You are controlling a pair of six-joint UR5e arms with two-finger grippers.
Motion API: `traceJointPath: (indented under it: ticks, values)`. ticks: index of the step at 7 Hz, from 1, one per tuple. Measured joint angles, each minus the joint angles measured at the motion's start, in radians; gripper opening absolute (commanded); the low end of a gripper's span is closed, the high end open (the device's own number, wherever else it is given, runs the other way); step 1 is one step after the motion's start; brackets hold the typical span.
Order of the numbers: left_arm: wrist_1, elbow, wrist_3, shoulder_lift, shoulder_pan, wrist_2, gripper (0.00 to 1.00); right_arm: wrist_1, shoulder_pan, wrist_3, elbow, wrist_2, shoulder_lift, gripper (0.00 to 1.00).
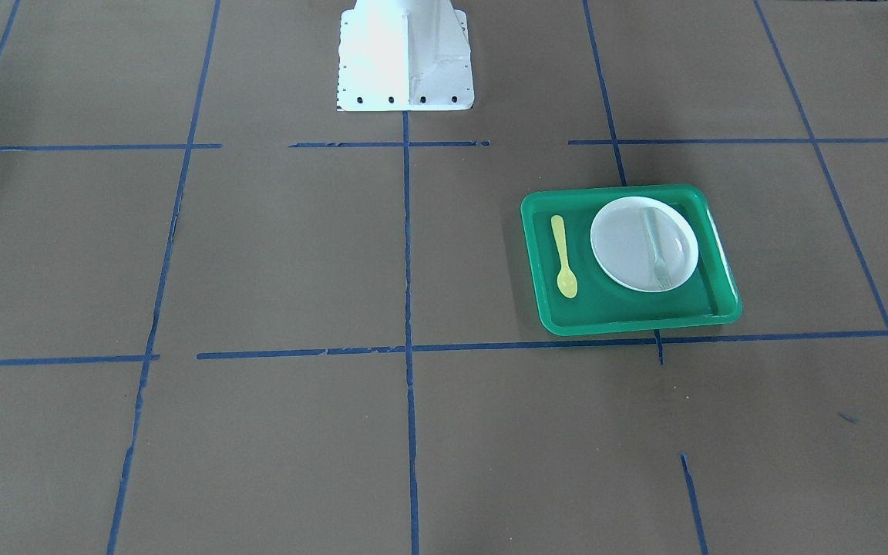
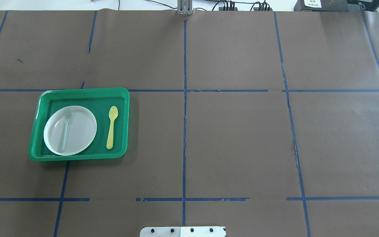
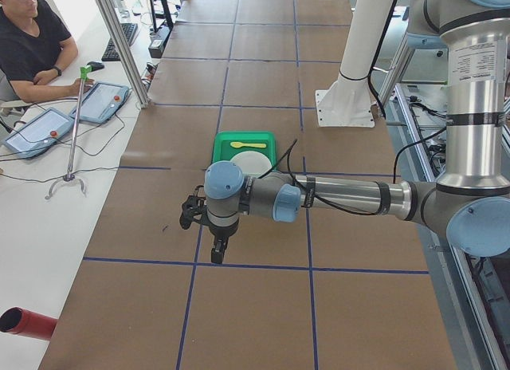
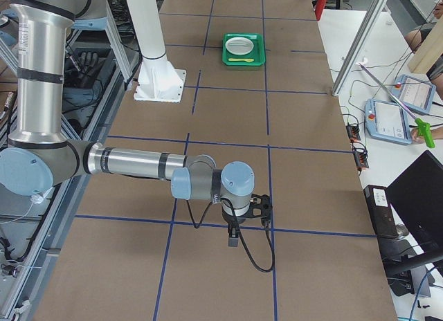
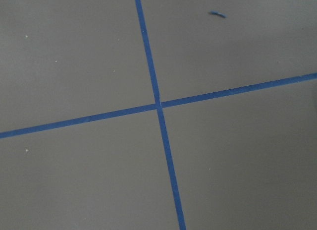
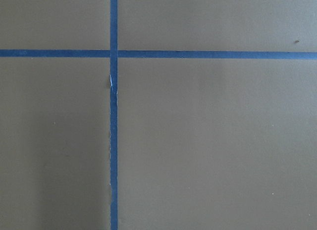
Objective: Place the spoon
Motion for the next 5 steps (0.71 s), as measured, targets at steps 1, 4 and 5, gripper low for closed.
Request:
traceJointPath:
  ticks: [1, 4, 5]
  values:
    - [0.02, 0.008, -0.011, 0.004, -0.011, 0.0, 1.0, 0.0, 0.0, 0.0, 0.0, 0.0, 0.0, 1.0]
    - [0.083, 0.009, -0.017, 0.004, -0.027, -0.003, 1.0, 0.0, 0.0, 0.0, 0.0, 0.0, 0.0, 1.0]
    - [0.086, 0.011, -0.017, 0.004, -0.027, -0.004, 1.0, 0.0, 0.0, -0.001, 0.0, 0.0, 0.0, 1.0]
